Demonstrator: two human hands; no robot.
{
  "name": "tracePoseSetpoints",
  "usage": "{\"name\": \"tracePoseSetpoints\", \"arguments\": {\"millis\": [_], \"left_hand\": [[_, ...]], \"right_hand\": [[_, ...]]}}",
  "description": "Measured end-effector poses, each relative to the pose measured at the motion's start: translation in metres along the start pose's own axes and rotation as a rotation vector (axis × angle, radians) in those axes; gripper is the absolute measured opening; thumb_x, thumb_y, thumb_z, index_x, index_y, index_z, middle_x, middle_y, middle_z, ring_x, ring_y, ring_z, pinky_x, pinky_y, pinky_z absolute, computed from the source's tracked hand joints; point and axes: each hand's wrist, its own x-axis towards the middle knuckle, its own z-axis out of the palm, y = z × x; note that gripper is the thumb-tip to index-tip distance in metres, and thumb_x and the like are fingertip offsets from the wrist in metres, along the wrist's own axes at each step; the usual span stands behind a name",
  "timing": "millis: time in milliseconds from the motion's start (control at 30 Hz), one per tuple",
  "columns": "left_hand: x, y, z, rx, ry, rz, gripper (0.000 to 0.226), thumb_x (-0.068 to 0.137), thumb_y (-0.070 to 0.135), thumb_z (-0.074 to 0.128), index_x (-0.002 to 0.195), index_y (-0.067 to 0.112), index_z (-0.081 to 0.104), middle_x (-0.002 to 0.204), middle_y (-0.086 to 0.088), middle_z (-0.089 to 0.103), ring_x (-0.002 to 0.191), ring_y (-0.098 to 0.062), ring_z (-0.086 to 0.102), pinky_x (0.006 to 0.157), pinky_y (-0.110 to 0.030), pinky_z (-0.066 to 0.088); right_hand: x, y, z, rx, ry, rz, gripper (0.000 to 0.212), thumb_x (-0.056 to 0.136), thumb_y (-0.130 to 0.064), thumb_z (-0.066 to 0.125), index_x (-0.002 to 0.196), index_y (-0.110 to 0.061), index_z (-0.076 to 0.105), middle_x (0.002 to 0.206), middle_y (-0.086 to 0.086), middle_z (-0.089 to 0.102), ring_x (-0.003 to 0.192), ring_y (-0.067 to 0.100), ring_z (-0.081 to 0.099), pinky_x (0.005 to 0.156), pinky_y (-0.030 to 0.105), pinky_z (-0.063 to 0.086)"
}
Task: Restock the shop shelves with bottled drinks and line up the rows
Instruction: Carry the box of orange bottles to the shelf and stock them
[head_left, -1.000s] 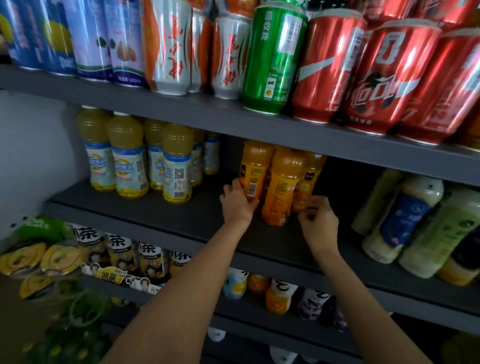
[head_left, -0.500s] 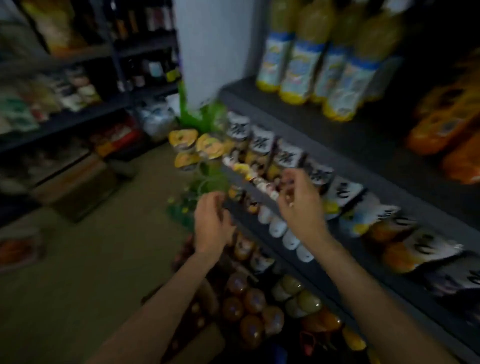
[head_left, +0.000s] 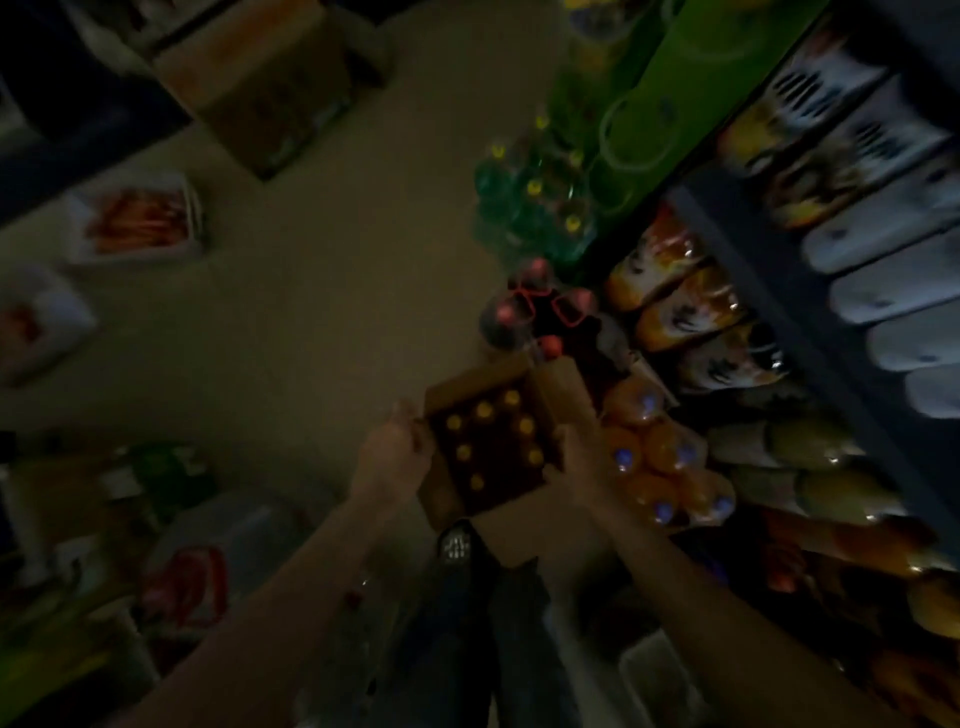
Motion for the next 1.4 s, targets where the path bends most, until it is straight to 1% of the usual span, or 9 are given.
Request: {"name": "tracePoseSetpoints", "arguments": {"millis": [133, 400, 567, 800, 900, 967, 1100, 1267, 1400], "left_hand": [[0.051, -0.043, 0.069, 0.161, -0.039, 0.197, 0.027, 0.092, 0.008, 0.045, 0.119, 0.005, 0.048, 0.089, -0.005, 0.057, 0.086, -0.027, 0.061, 0.061, -0.015, 0.028], [0.125, -0.099, 0.152, 0.135, -0.058, 0.359, 0.035, 0.087, 0.006, 0.052, 0.121, 0.010, 0.045, 0.108, -0.002, 0.054, 0.095, -0.017, 0.055, 0.078, -0.025, 0.043], [0.134, -0.115, 0.158, 0.012, 0.097, 0.374, 0.032, 0.084, 0.001, 0.053, 0.116, 0.005, 0.052, 0.096, -0.001, 0.056, 0.081, -0.009, 0.051, 0.071, -0.021, 0.038], [0.112, -0.105, 0.149, -0.126, -0.160, 0.252, 0.073, 0.073, 0.009, 0.072, 0.136, 0.015, 0.035, 0.125, -0.001, 0.047, 0.118, -0.019, 0.045, 0.100, -0.034, 0.038], [0.105, -0.086, 0.147, -0.147, -0.295, 0.391, 0.096, 0.061, 0.033, 0.082, 0.140, 0.024, 0.028, 0.141, 0.000, 0.039, 0.131, -0.019, 0.036, 0.110, -0.043, 0.029], [0.101, -0.073, 0.144, -0.278, -0.239, 0.362, 0.086, 0.054, 0.043, 0.080, 0.127, 0.034, 0.036, 0.133, 0.003, 0.048, 0.124, -0.017, 0.044, 0.103, -0.040, 0.037], [0.096, -0.076, 0.140, -0.441, 0.027, 0.107, 0.067, 0.060, 0.023, 0.085, 0.116, 0.023, 0.047, 0.111, 0.004, 0.056, 0.103, -0.012, 0.053, 0.086, -0.031, 0.044], [0.111, -0.103, 0.144, -0.561, 0.143, -0.051, 0.078, 0.055, 0.029, 0.085, 0.122, 0.010, 0.050, 0.110, 0.000, 0.059, 0.094, -0.011, 0.056, 0.076, -0.024, 0.045], [0.127, -0.110, 0.154, -0.572, 0.143, -0.011, 0.064, 0.062, 0.017, 0.084, 0.117, 0.013, 0.051, 0.090, 0.019, 0.055, 0.078, 0.007, 0.054, 0.063, 0.001, 0.042]], "right_hand": [[0.099, 0.028, 0.082, -0.181, 0.009, -0.060, 0.041, 0.097, -0.012, 0.039, 0.138, -0.008, 0.037, 0.137, 0.014, 0.043, 0.125, 0.029, 0.044, 0.104, 0.035, 0.034], [0.229, 0.075, 0.185, -0.578, 0.027, -0.018, 0.054, 0.091, -0.005, 0.045, 0.142, -0.008, 0.028, 0.144, 0.020, 0.026, 0.129, 0.037, 0.032, 0.106, 0.043, 0.033], [0.230, 0.069, 0.178, -0.524, 0.081, -0.146, 0.036, 0.092, -0.003, 0.046, 0.126, -0.011, 0.050, 0.137, 0.017, 0.033, 0.116, 0.035, 0.046, 0.094, 0.040, 0.044], [0.131, 0.016, 0.087, -0.213, 0.152, -0.357, 0.035, 0.084, -0.024, 0.063, 0.115, -0.008, 0.058, 0.111, 0.010, 0.053, 0.098, 0.026, 0.055, 0.079, 0.035, 0.047], [0.084, -0.016, 0.048, 0.000, 0.224, -0.598, 0.029, 0.073, -0.033, 0.069, 0.091, -0.011, 0.064, 0.082, -0.006, 0.055, 0.074, 0.002, 0.053, 0.066, 0.019, 0.045], [0.065, -0.030, 0.029, 0.169, 0.199, -0.732, 0.025, 0.074, -0.037, 0.066, 0.086, -0.015, 0.062, 0.071, -0.018, 0.051, 0.066, -0.005, 0.052, 0.059, 0.008, 0.040], [0.094, -0.007, 0.025, 0.524, 0.144, -0.650, 0.015, 0.093, -0.031, 0.052, 0.098, -0.019, 0.059, 0.075, -0.006, 0.061, 0.063, 0.009, 0.060, 0.058, 0.027, 0.048], [0.188, 0.067, 0.126, -0.420, -0.069, -0.187, 0.033, 0.090, -0.023, 0.057, 0.118, -0.005, 0.053, 0.116, 0.017, 0.057, 0.107, 0.032, 0.056, 0.085, 0.038, 0.048], [0.221, 0.085, 0.187, -0.724, -0.156, -0.006, 0.041, 0.096, -0.004, 0.037, 0.137, -0.004, 0.039, 0.136, 0.023, 0.041, 0.124, 0.038, 0.043, 0.097, 0.043, 0.042]]}}
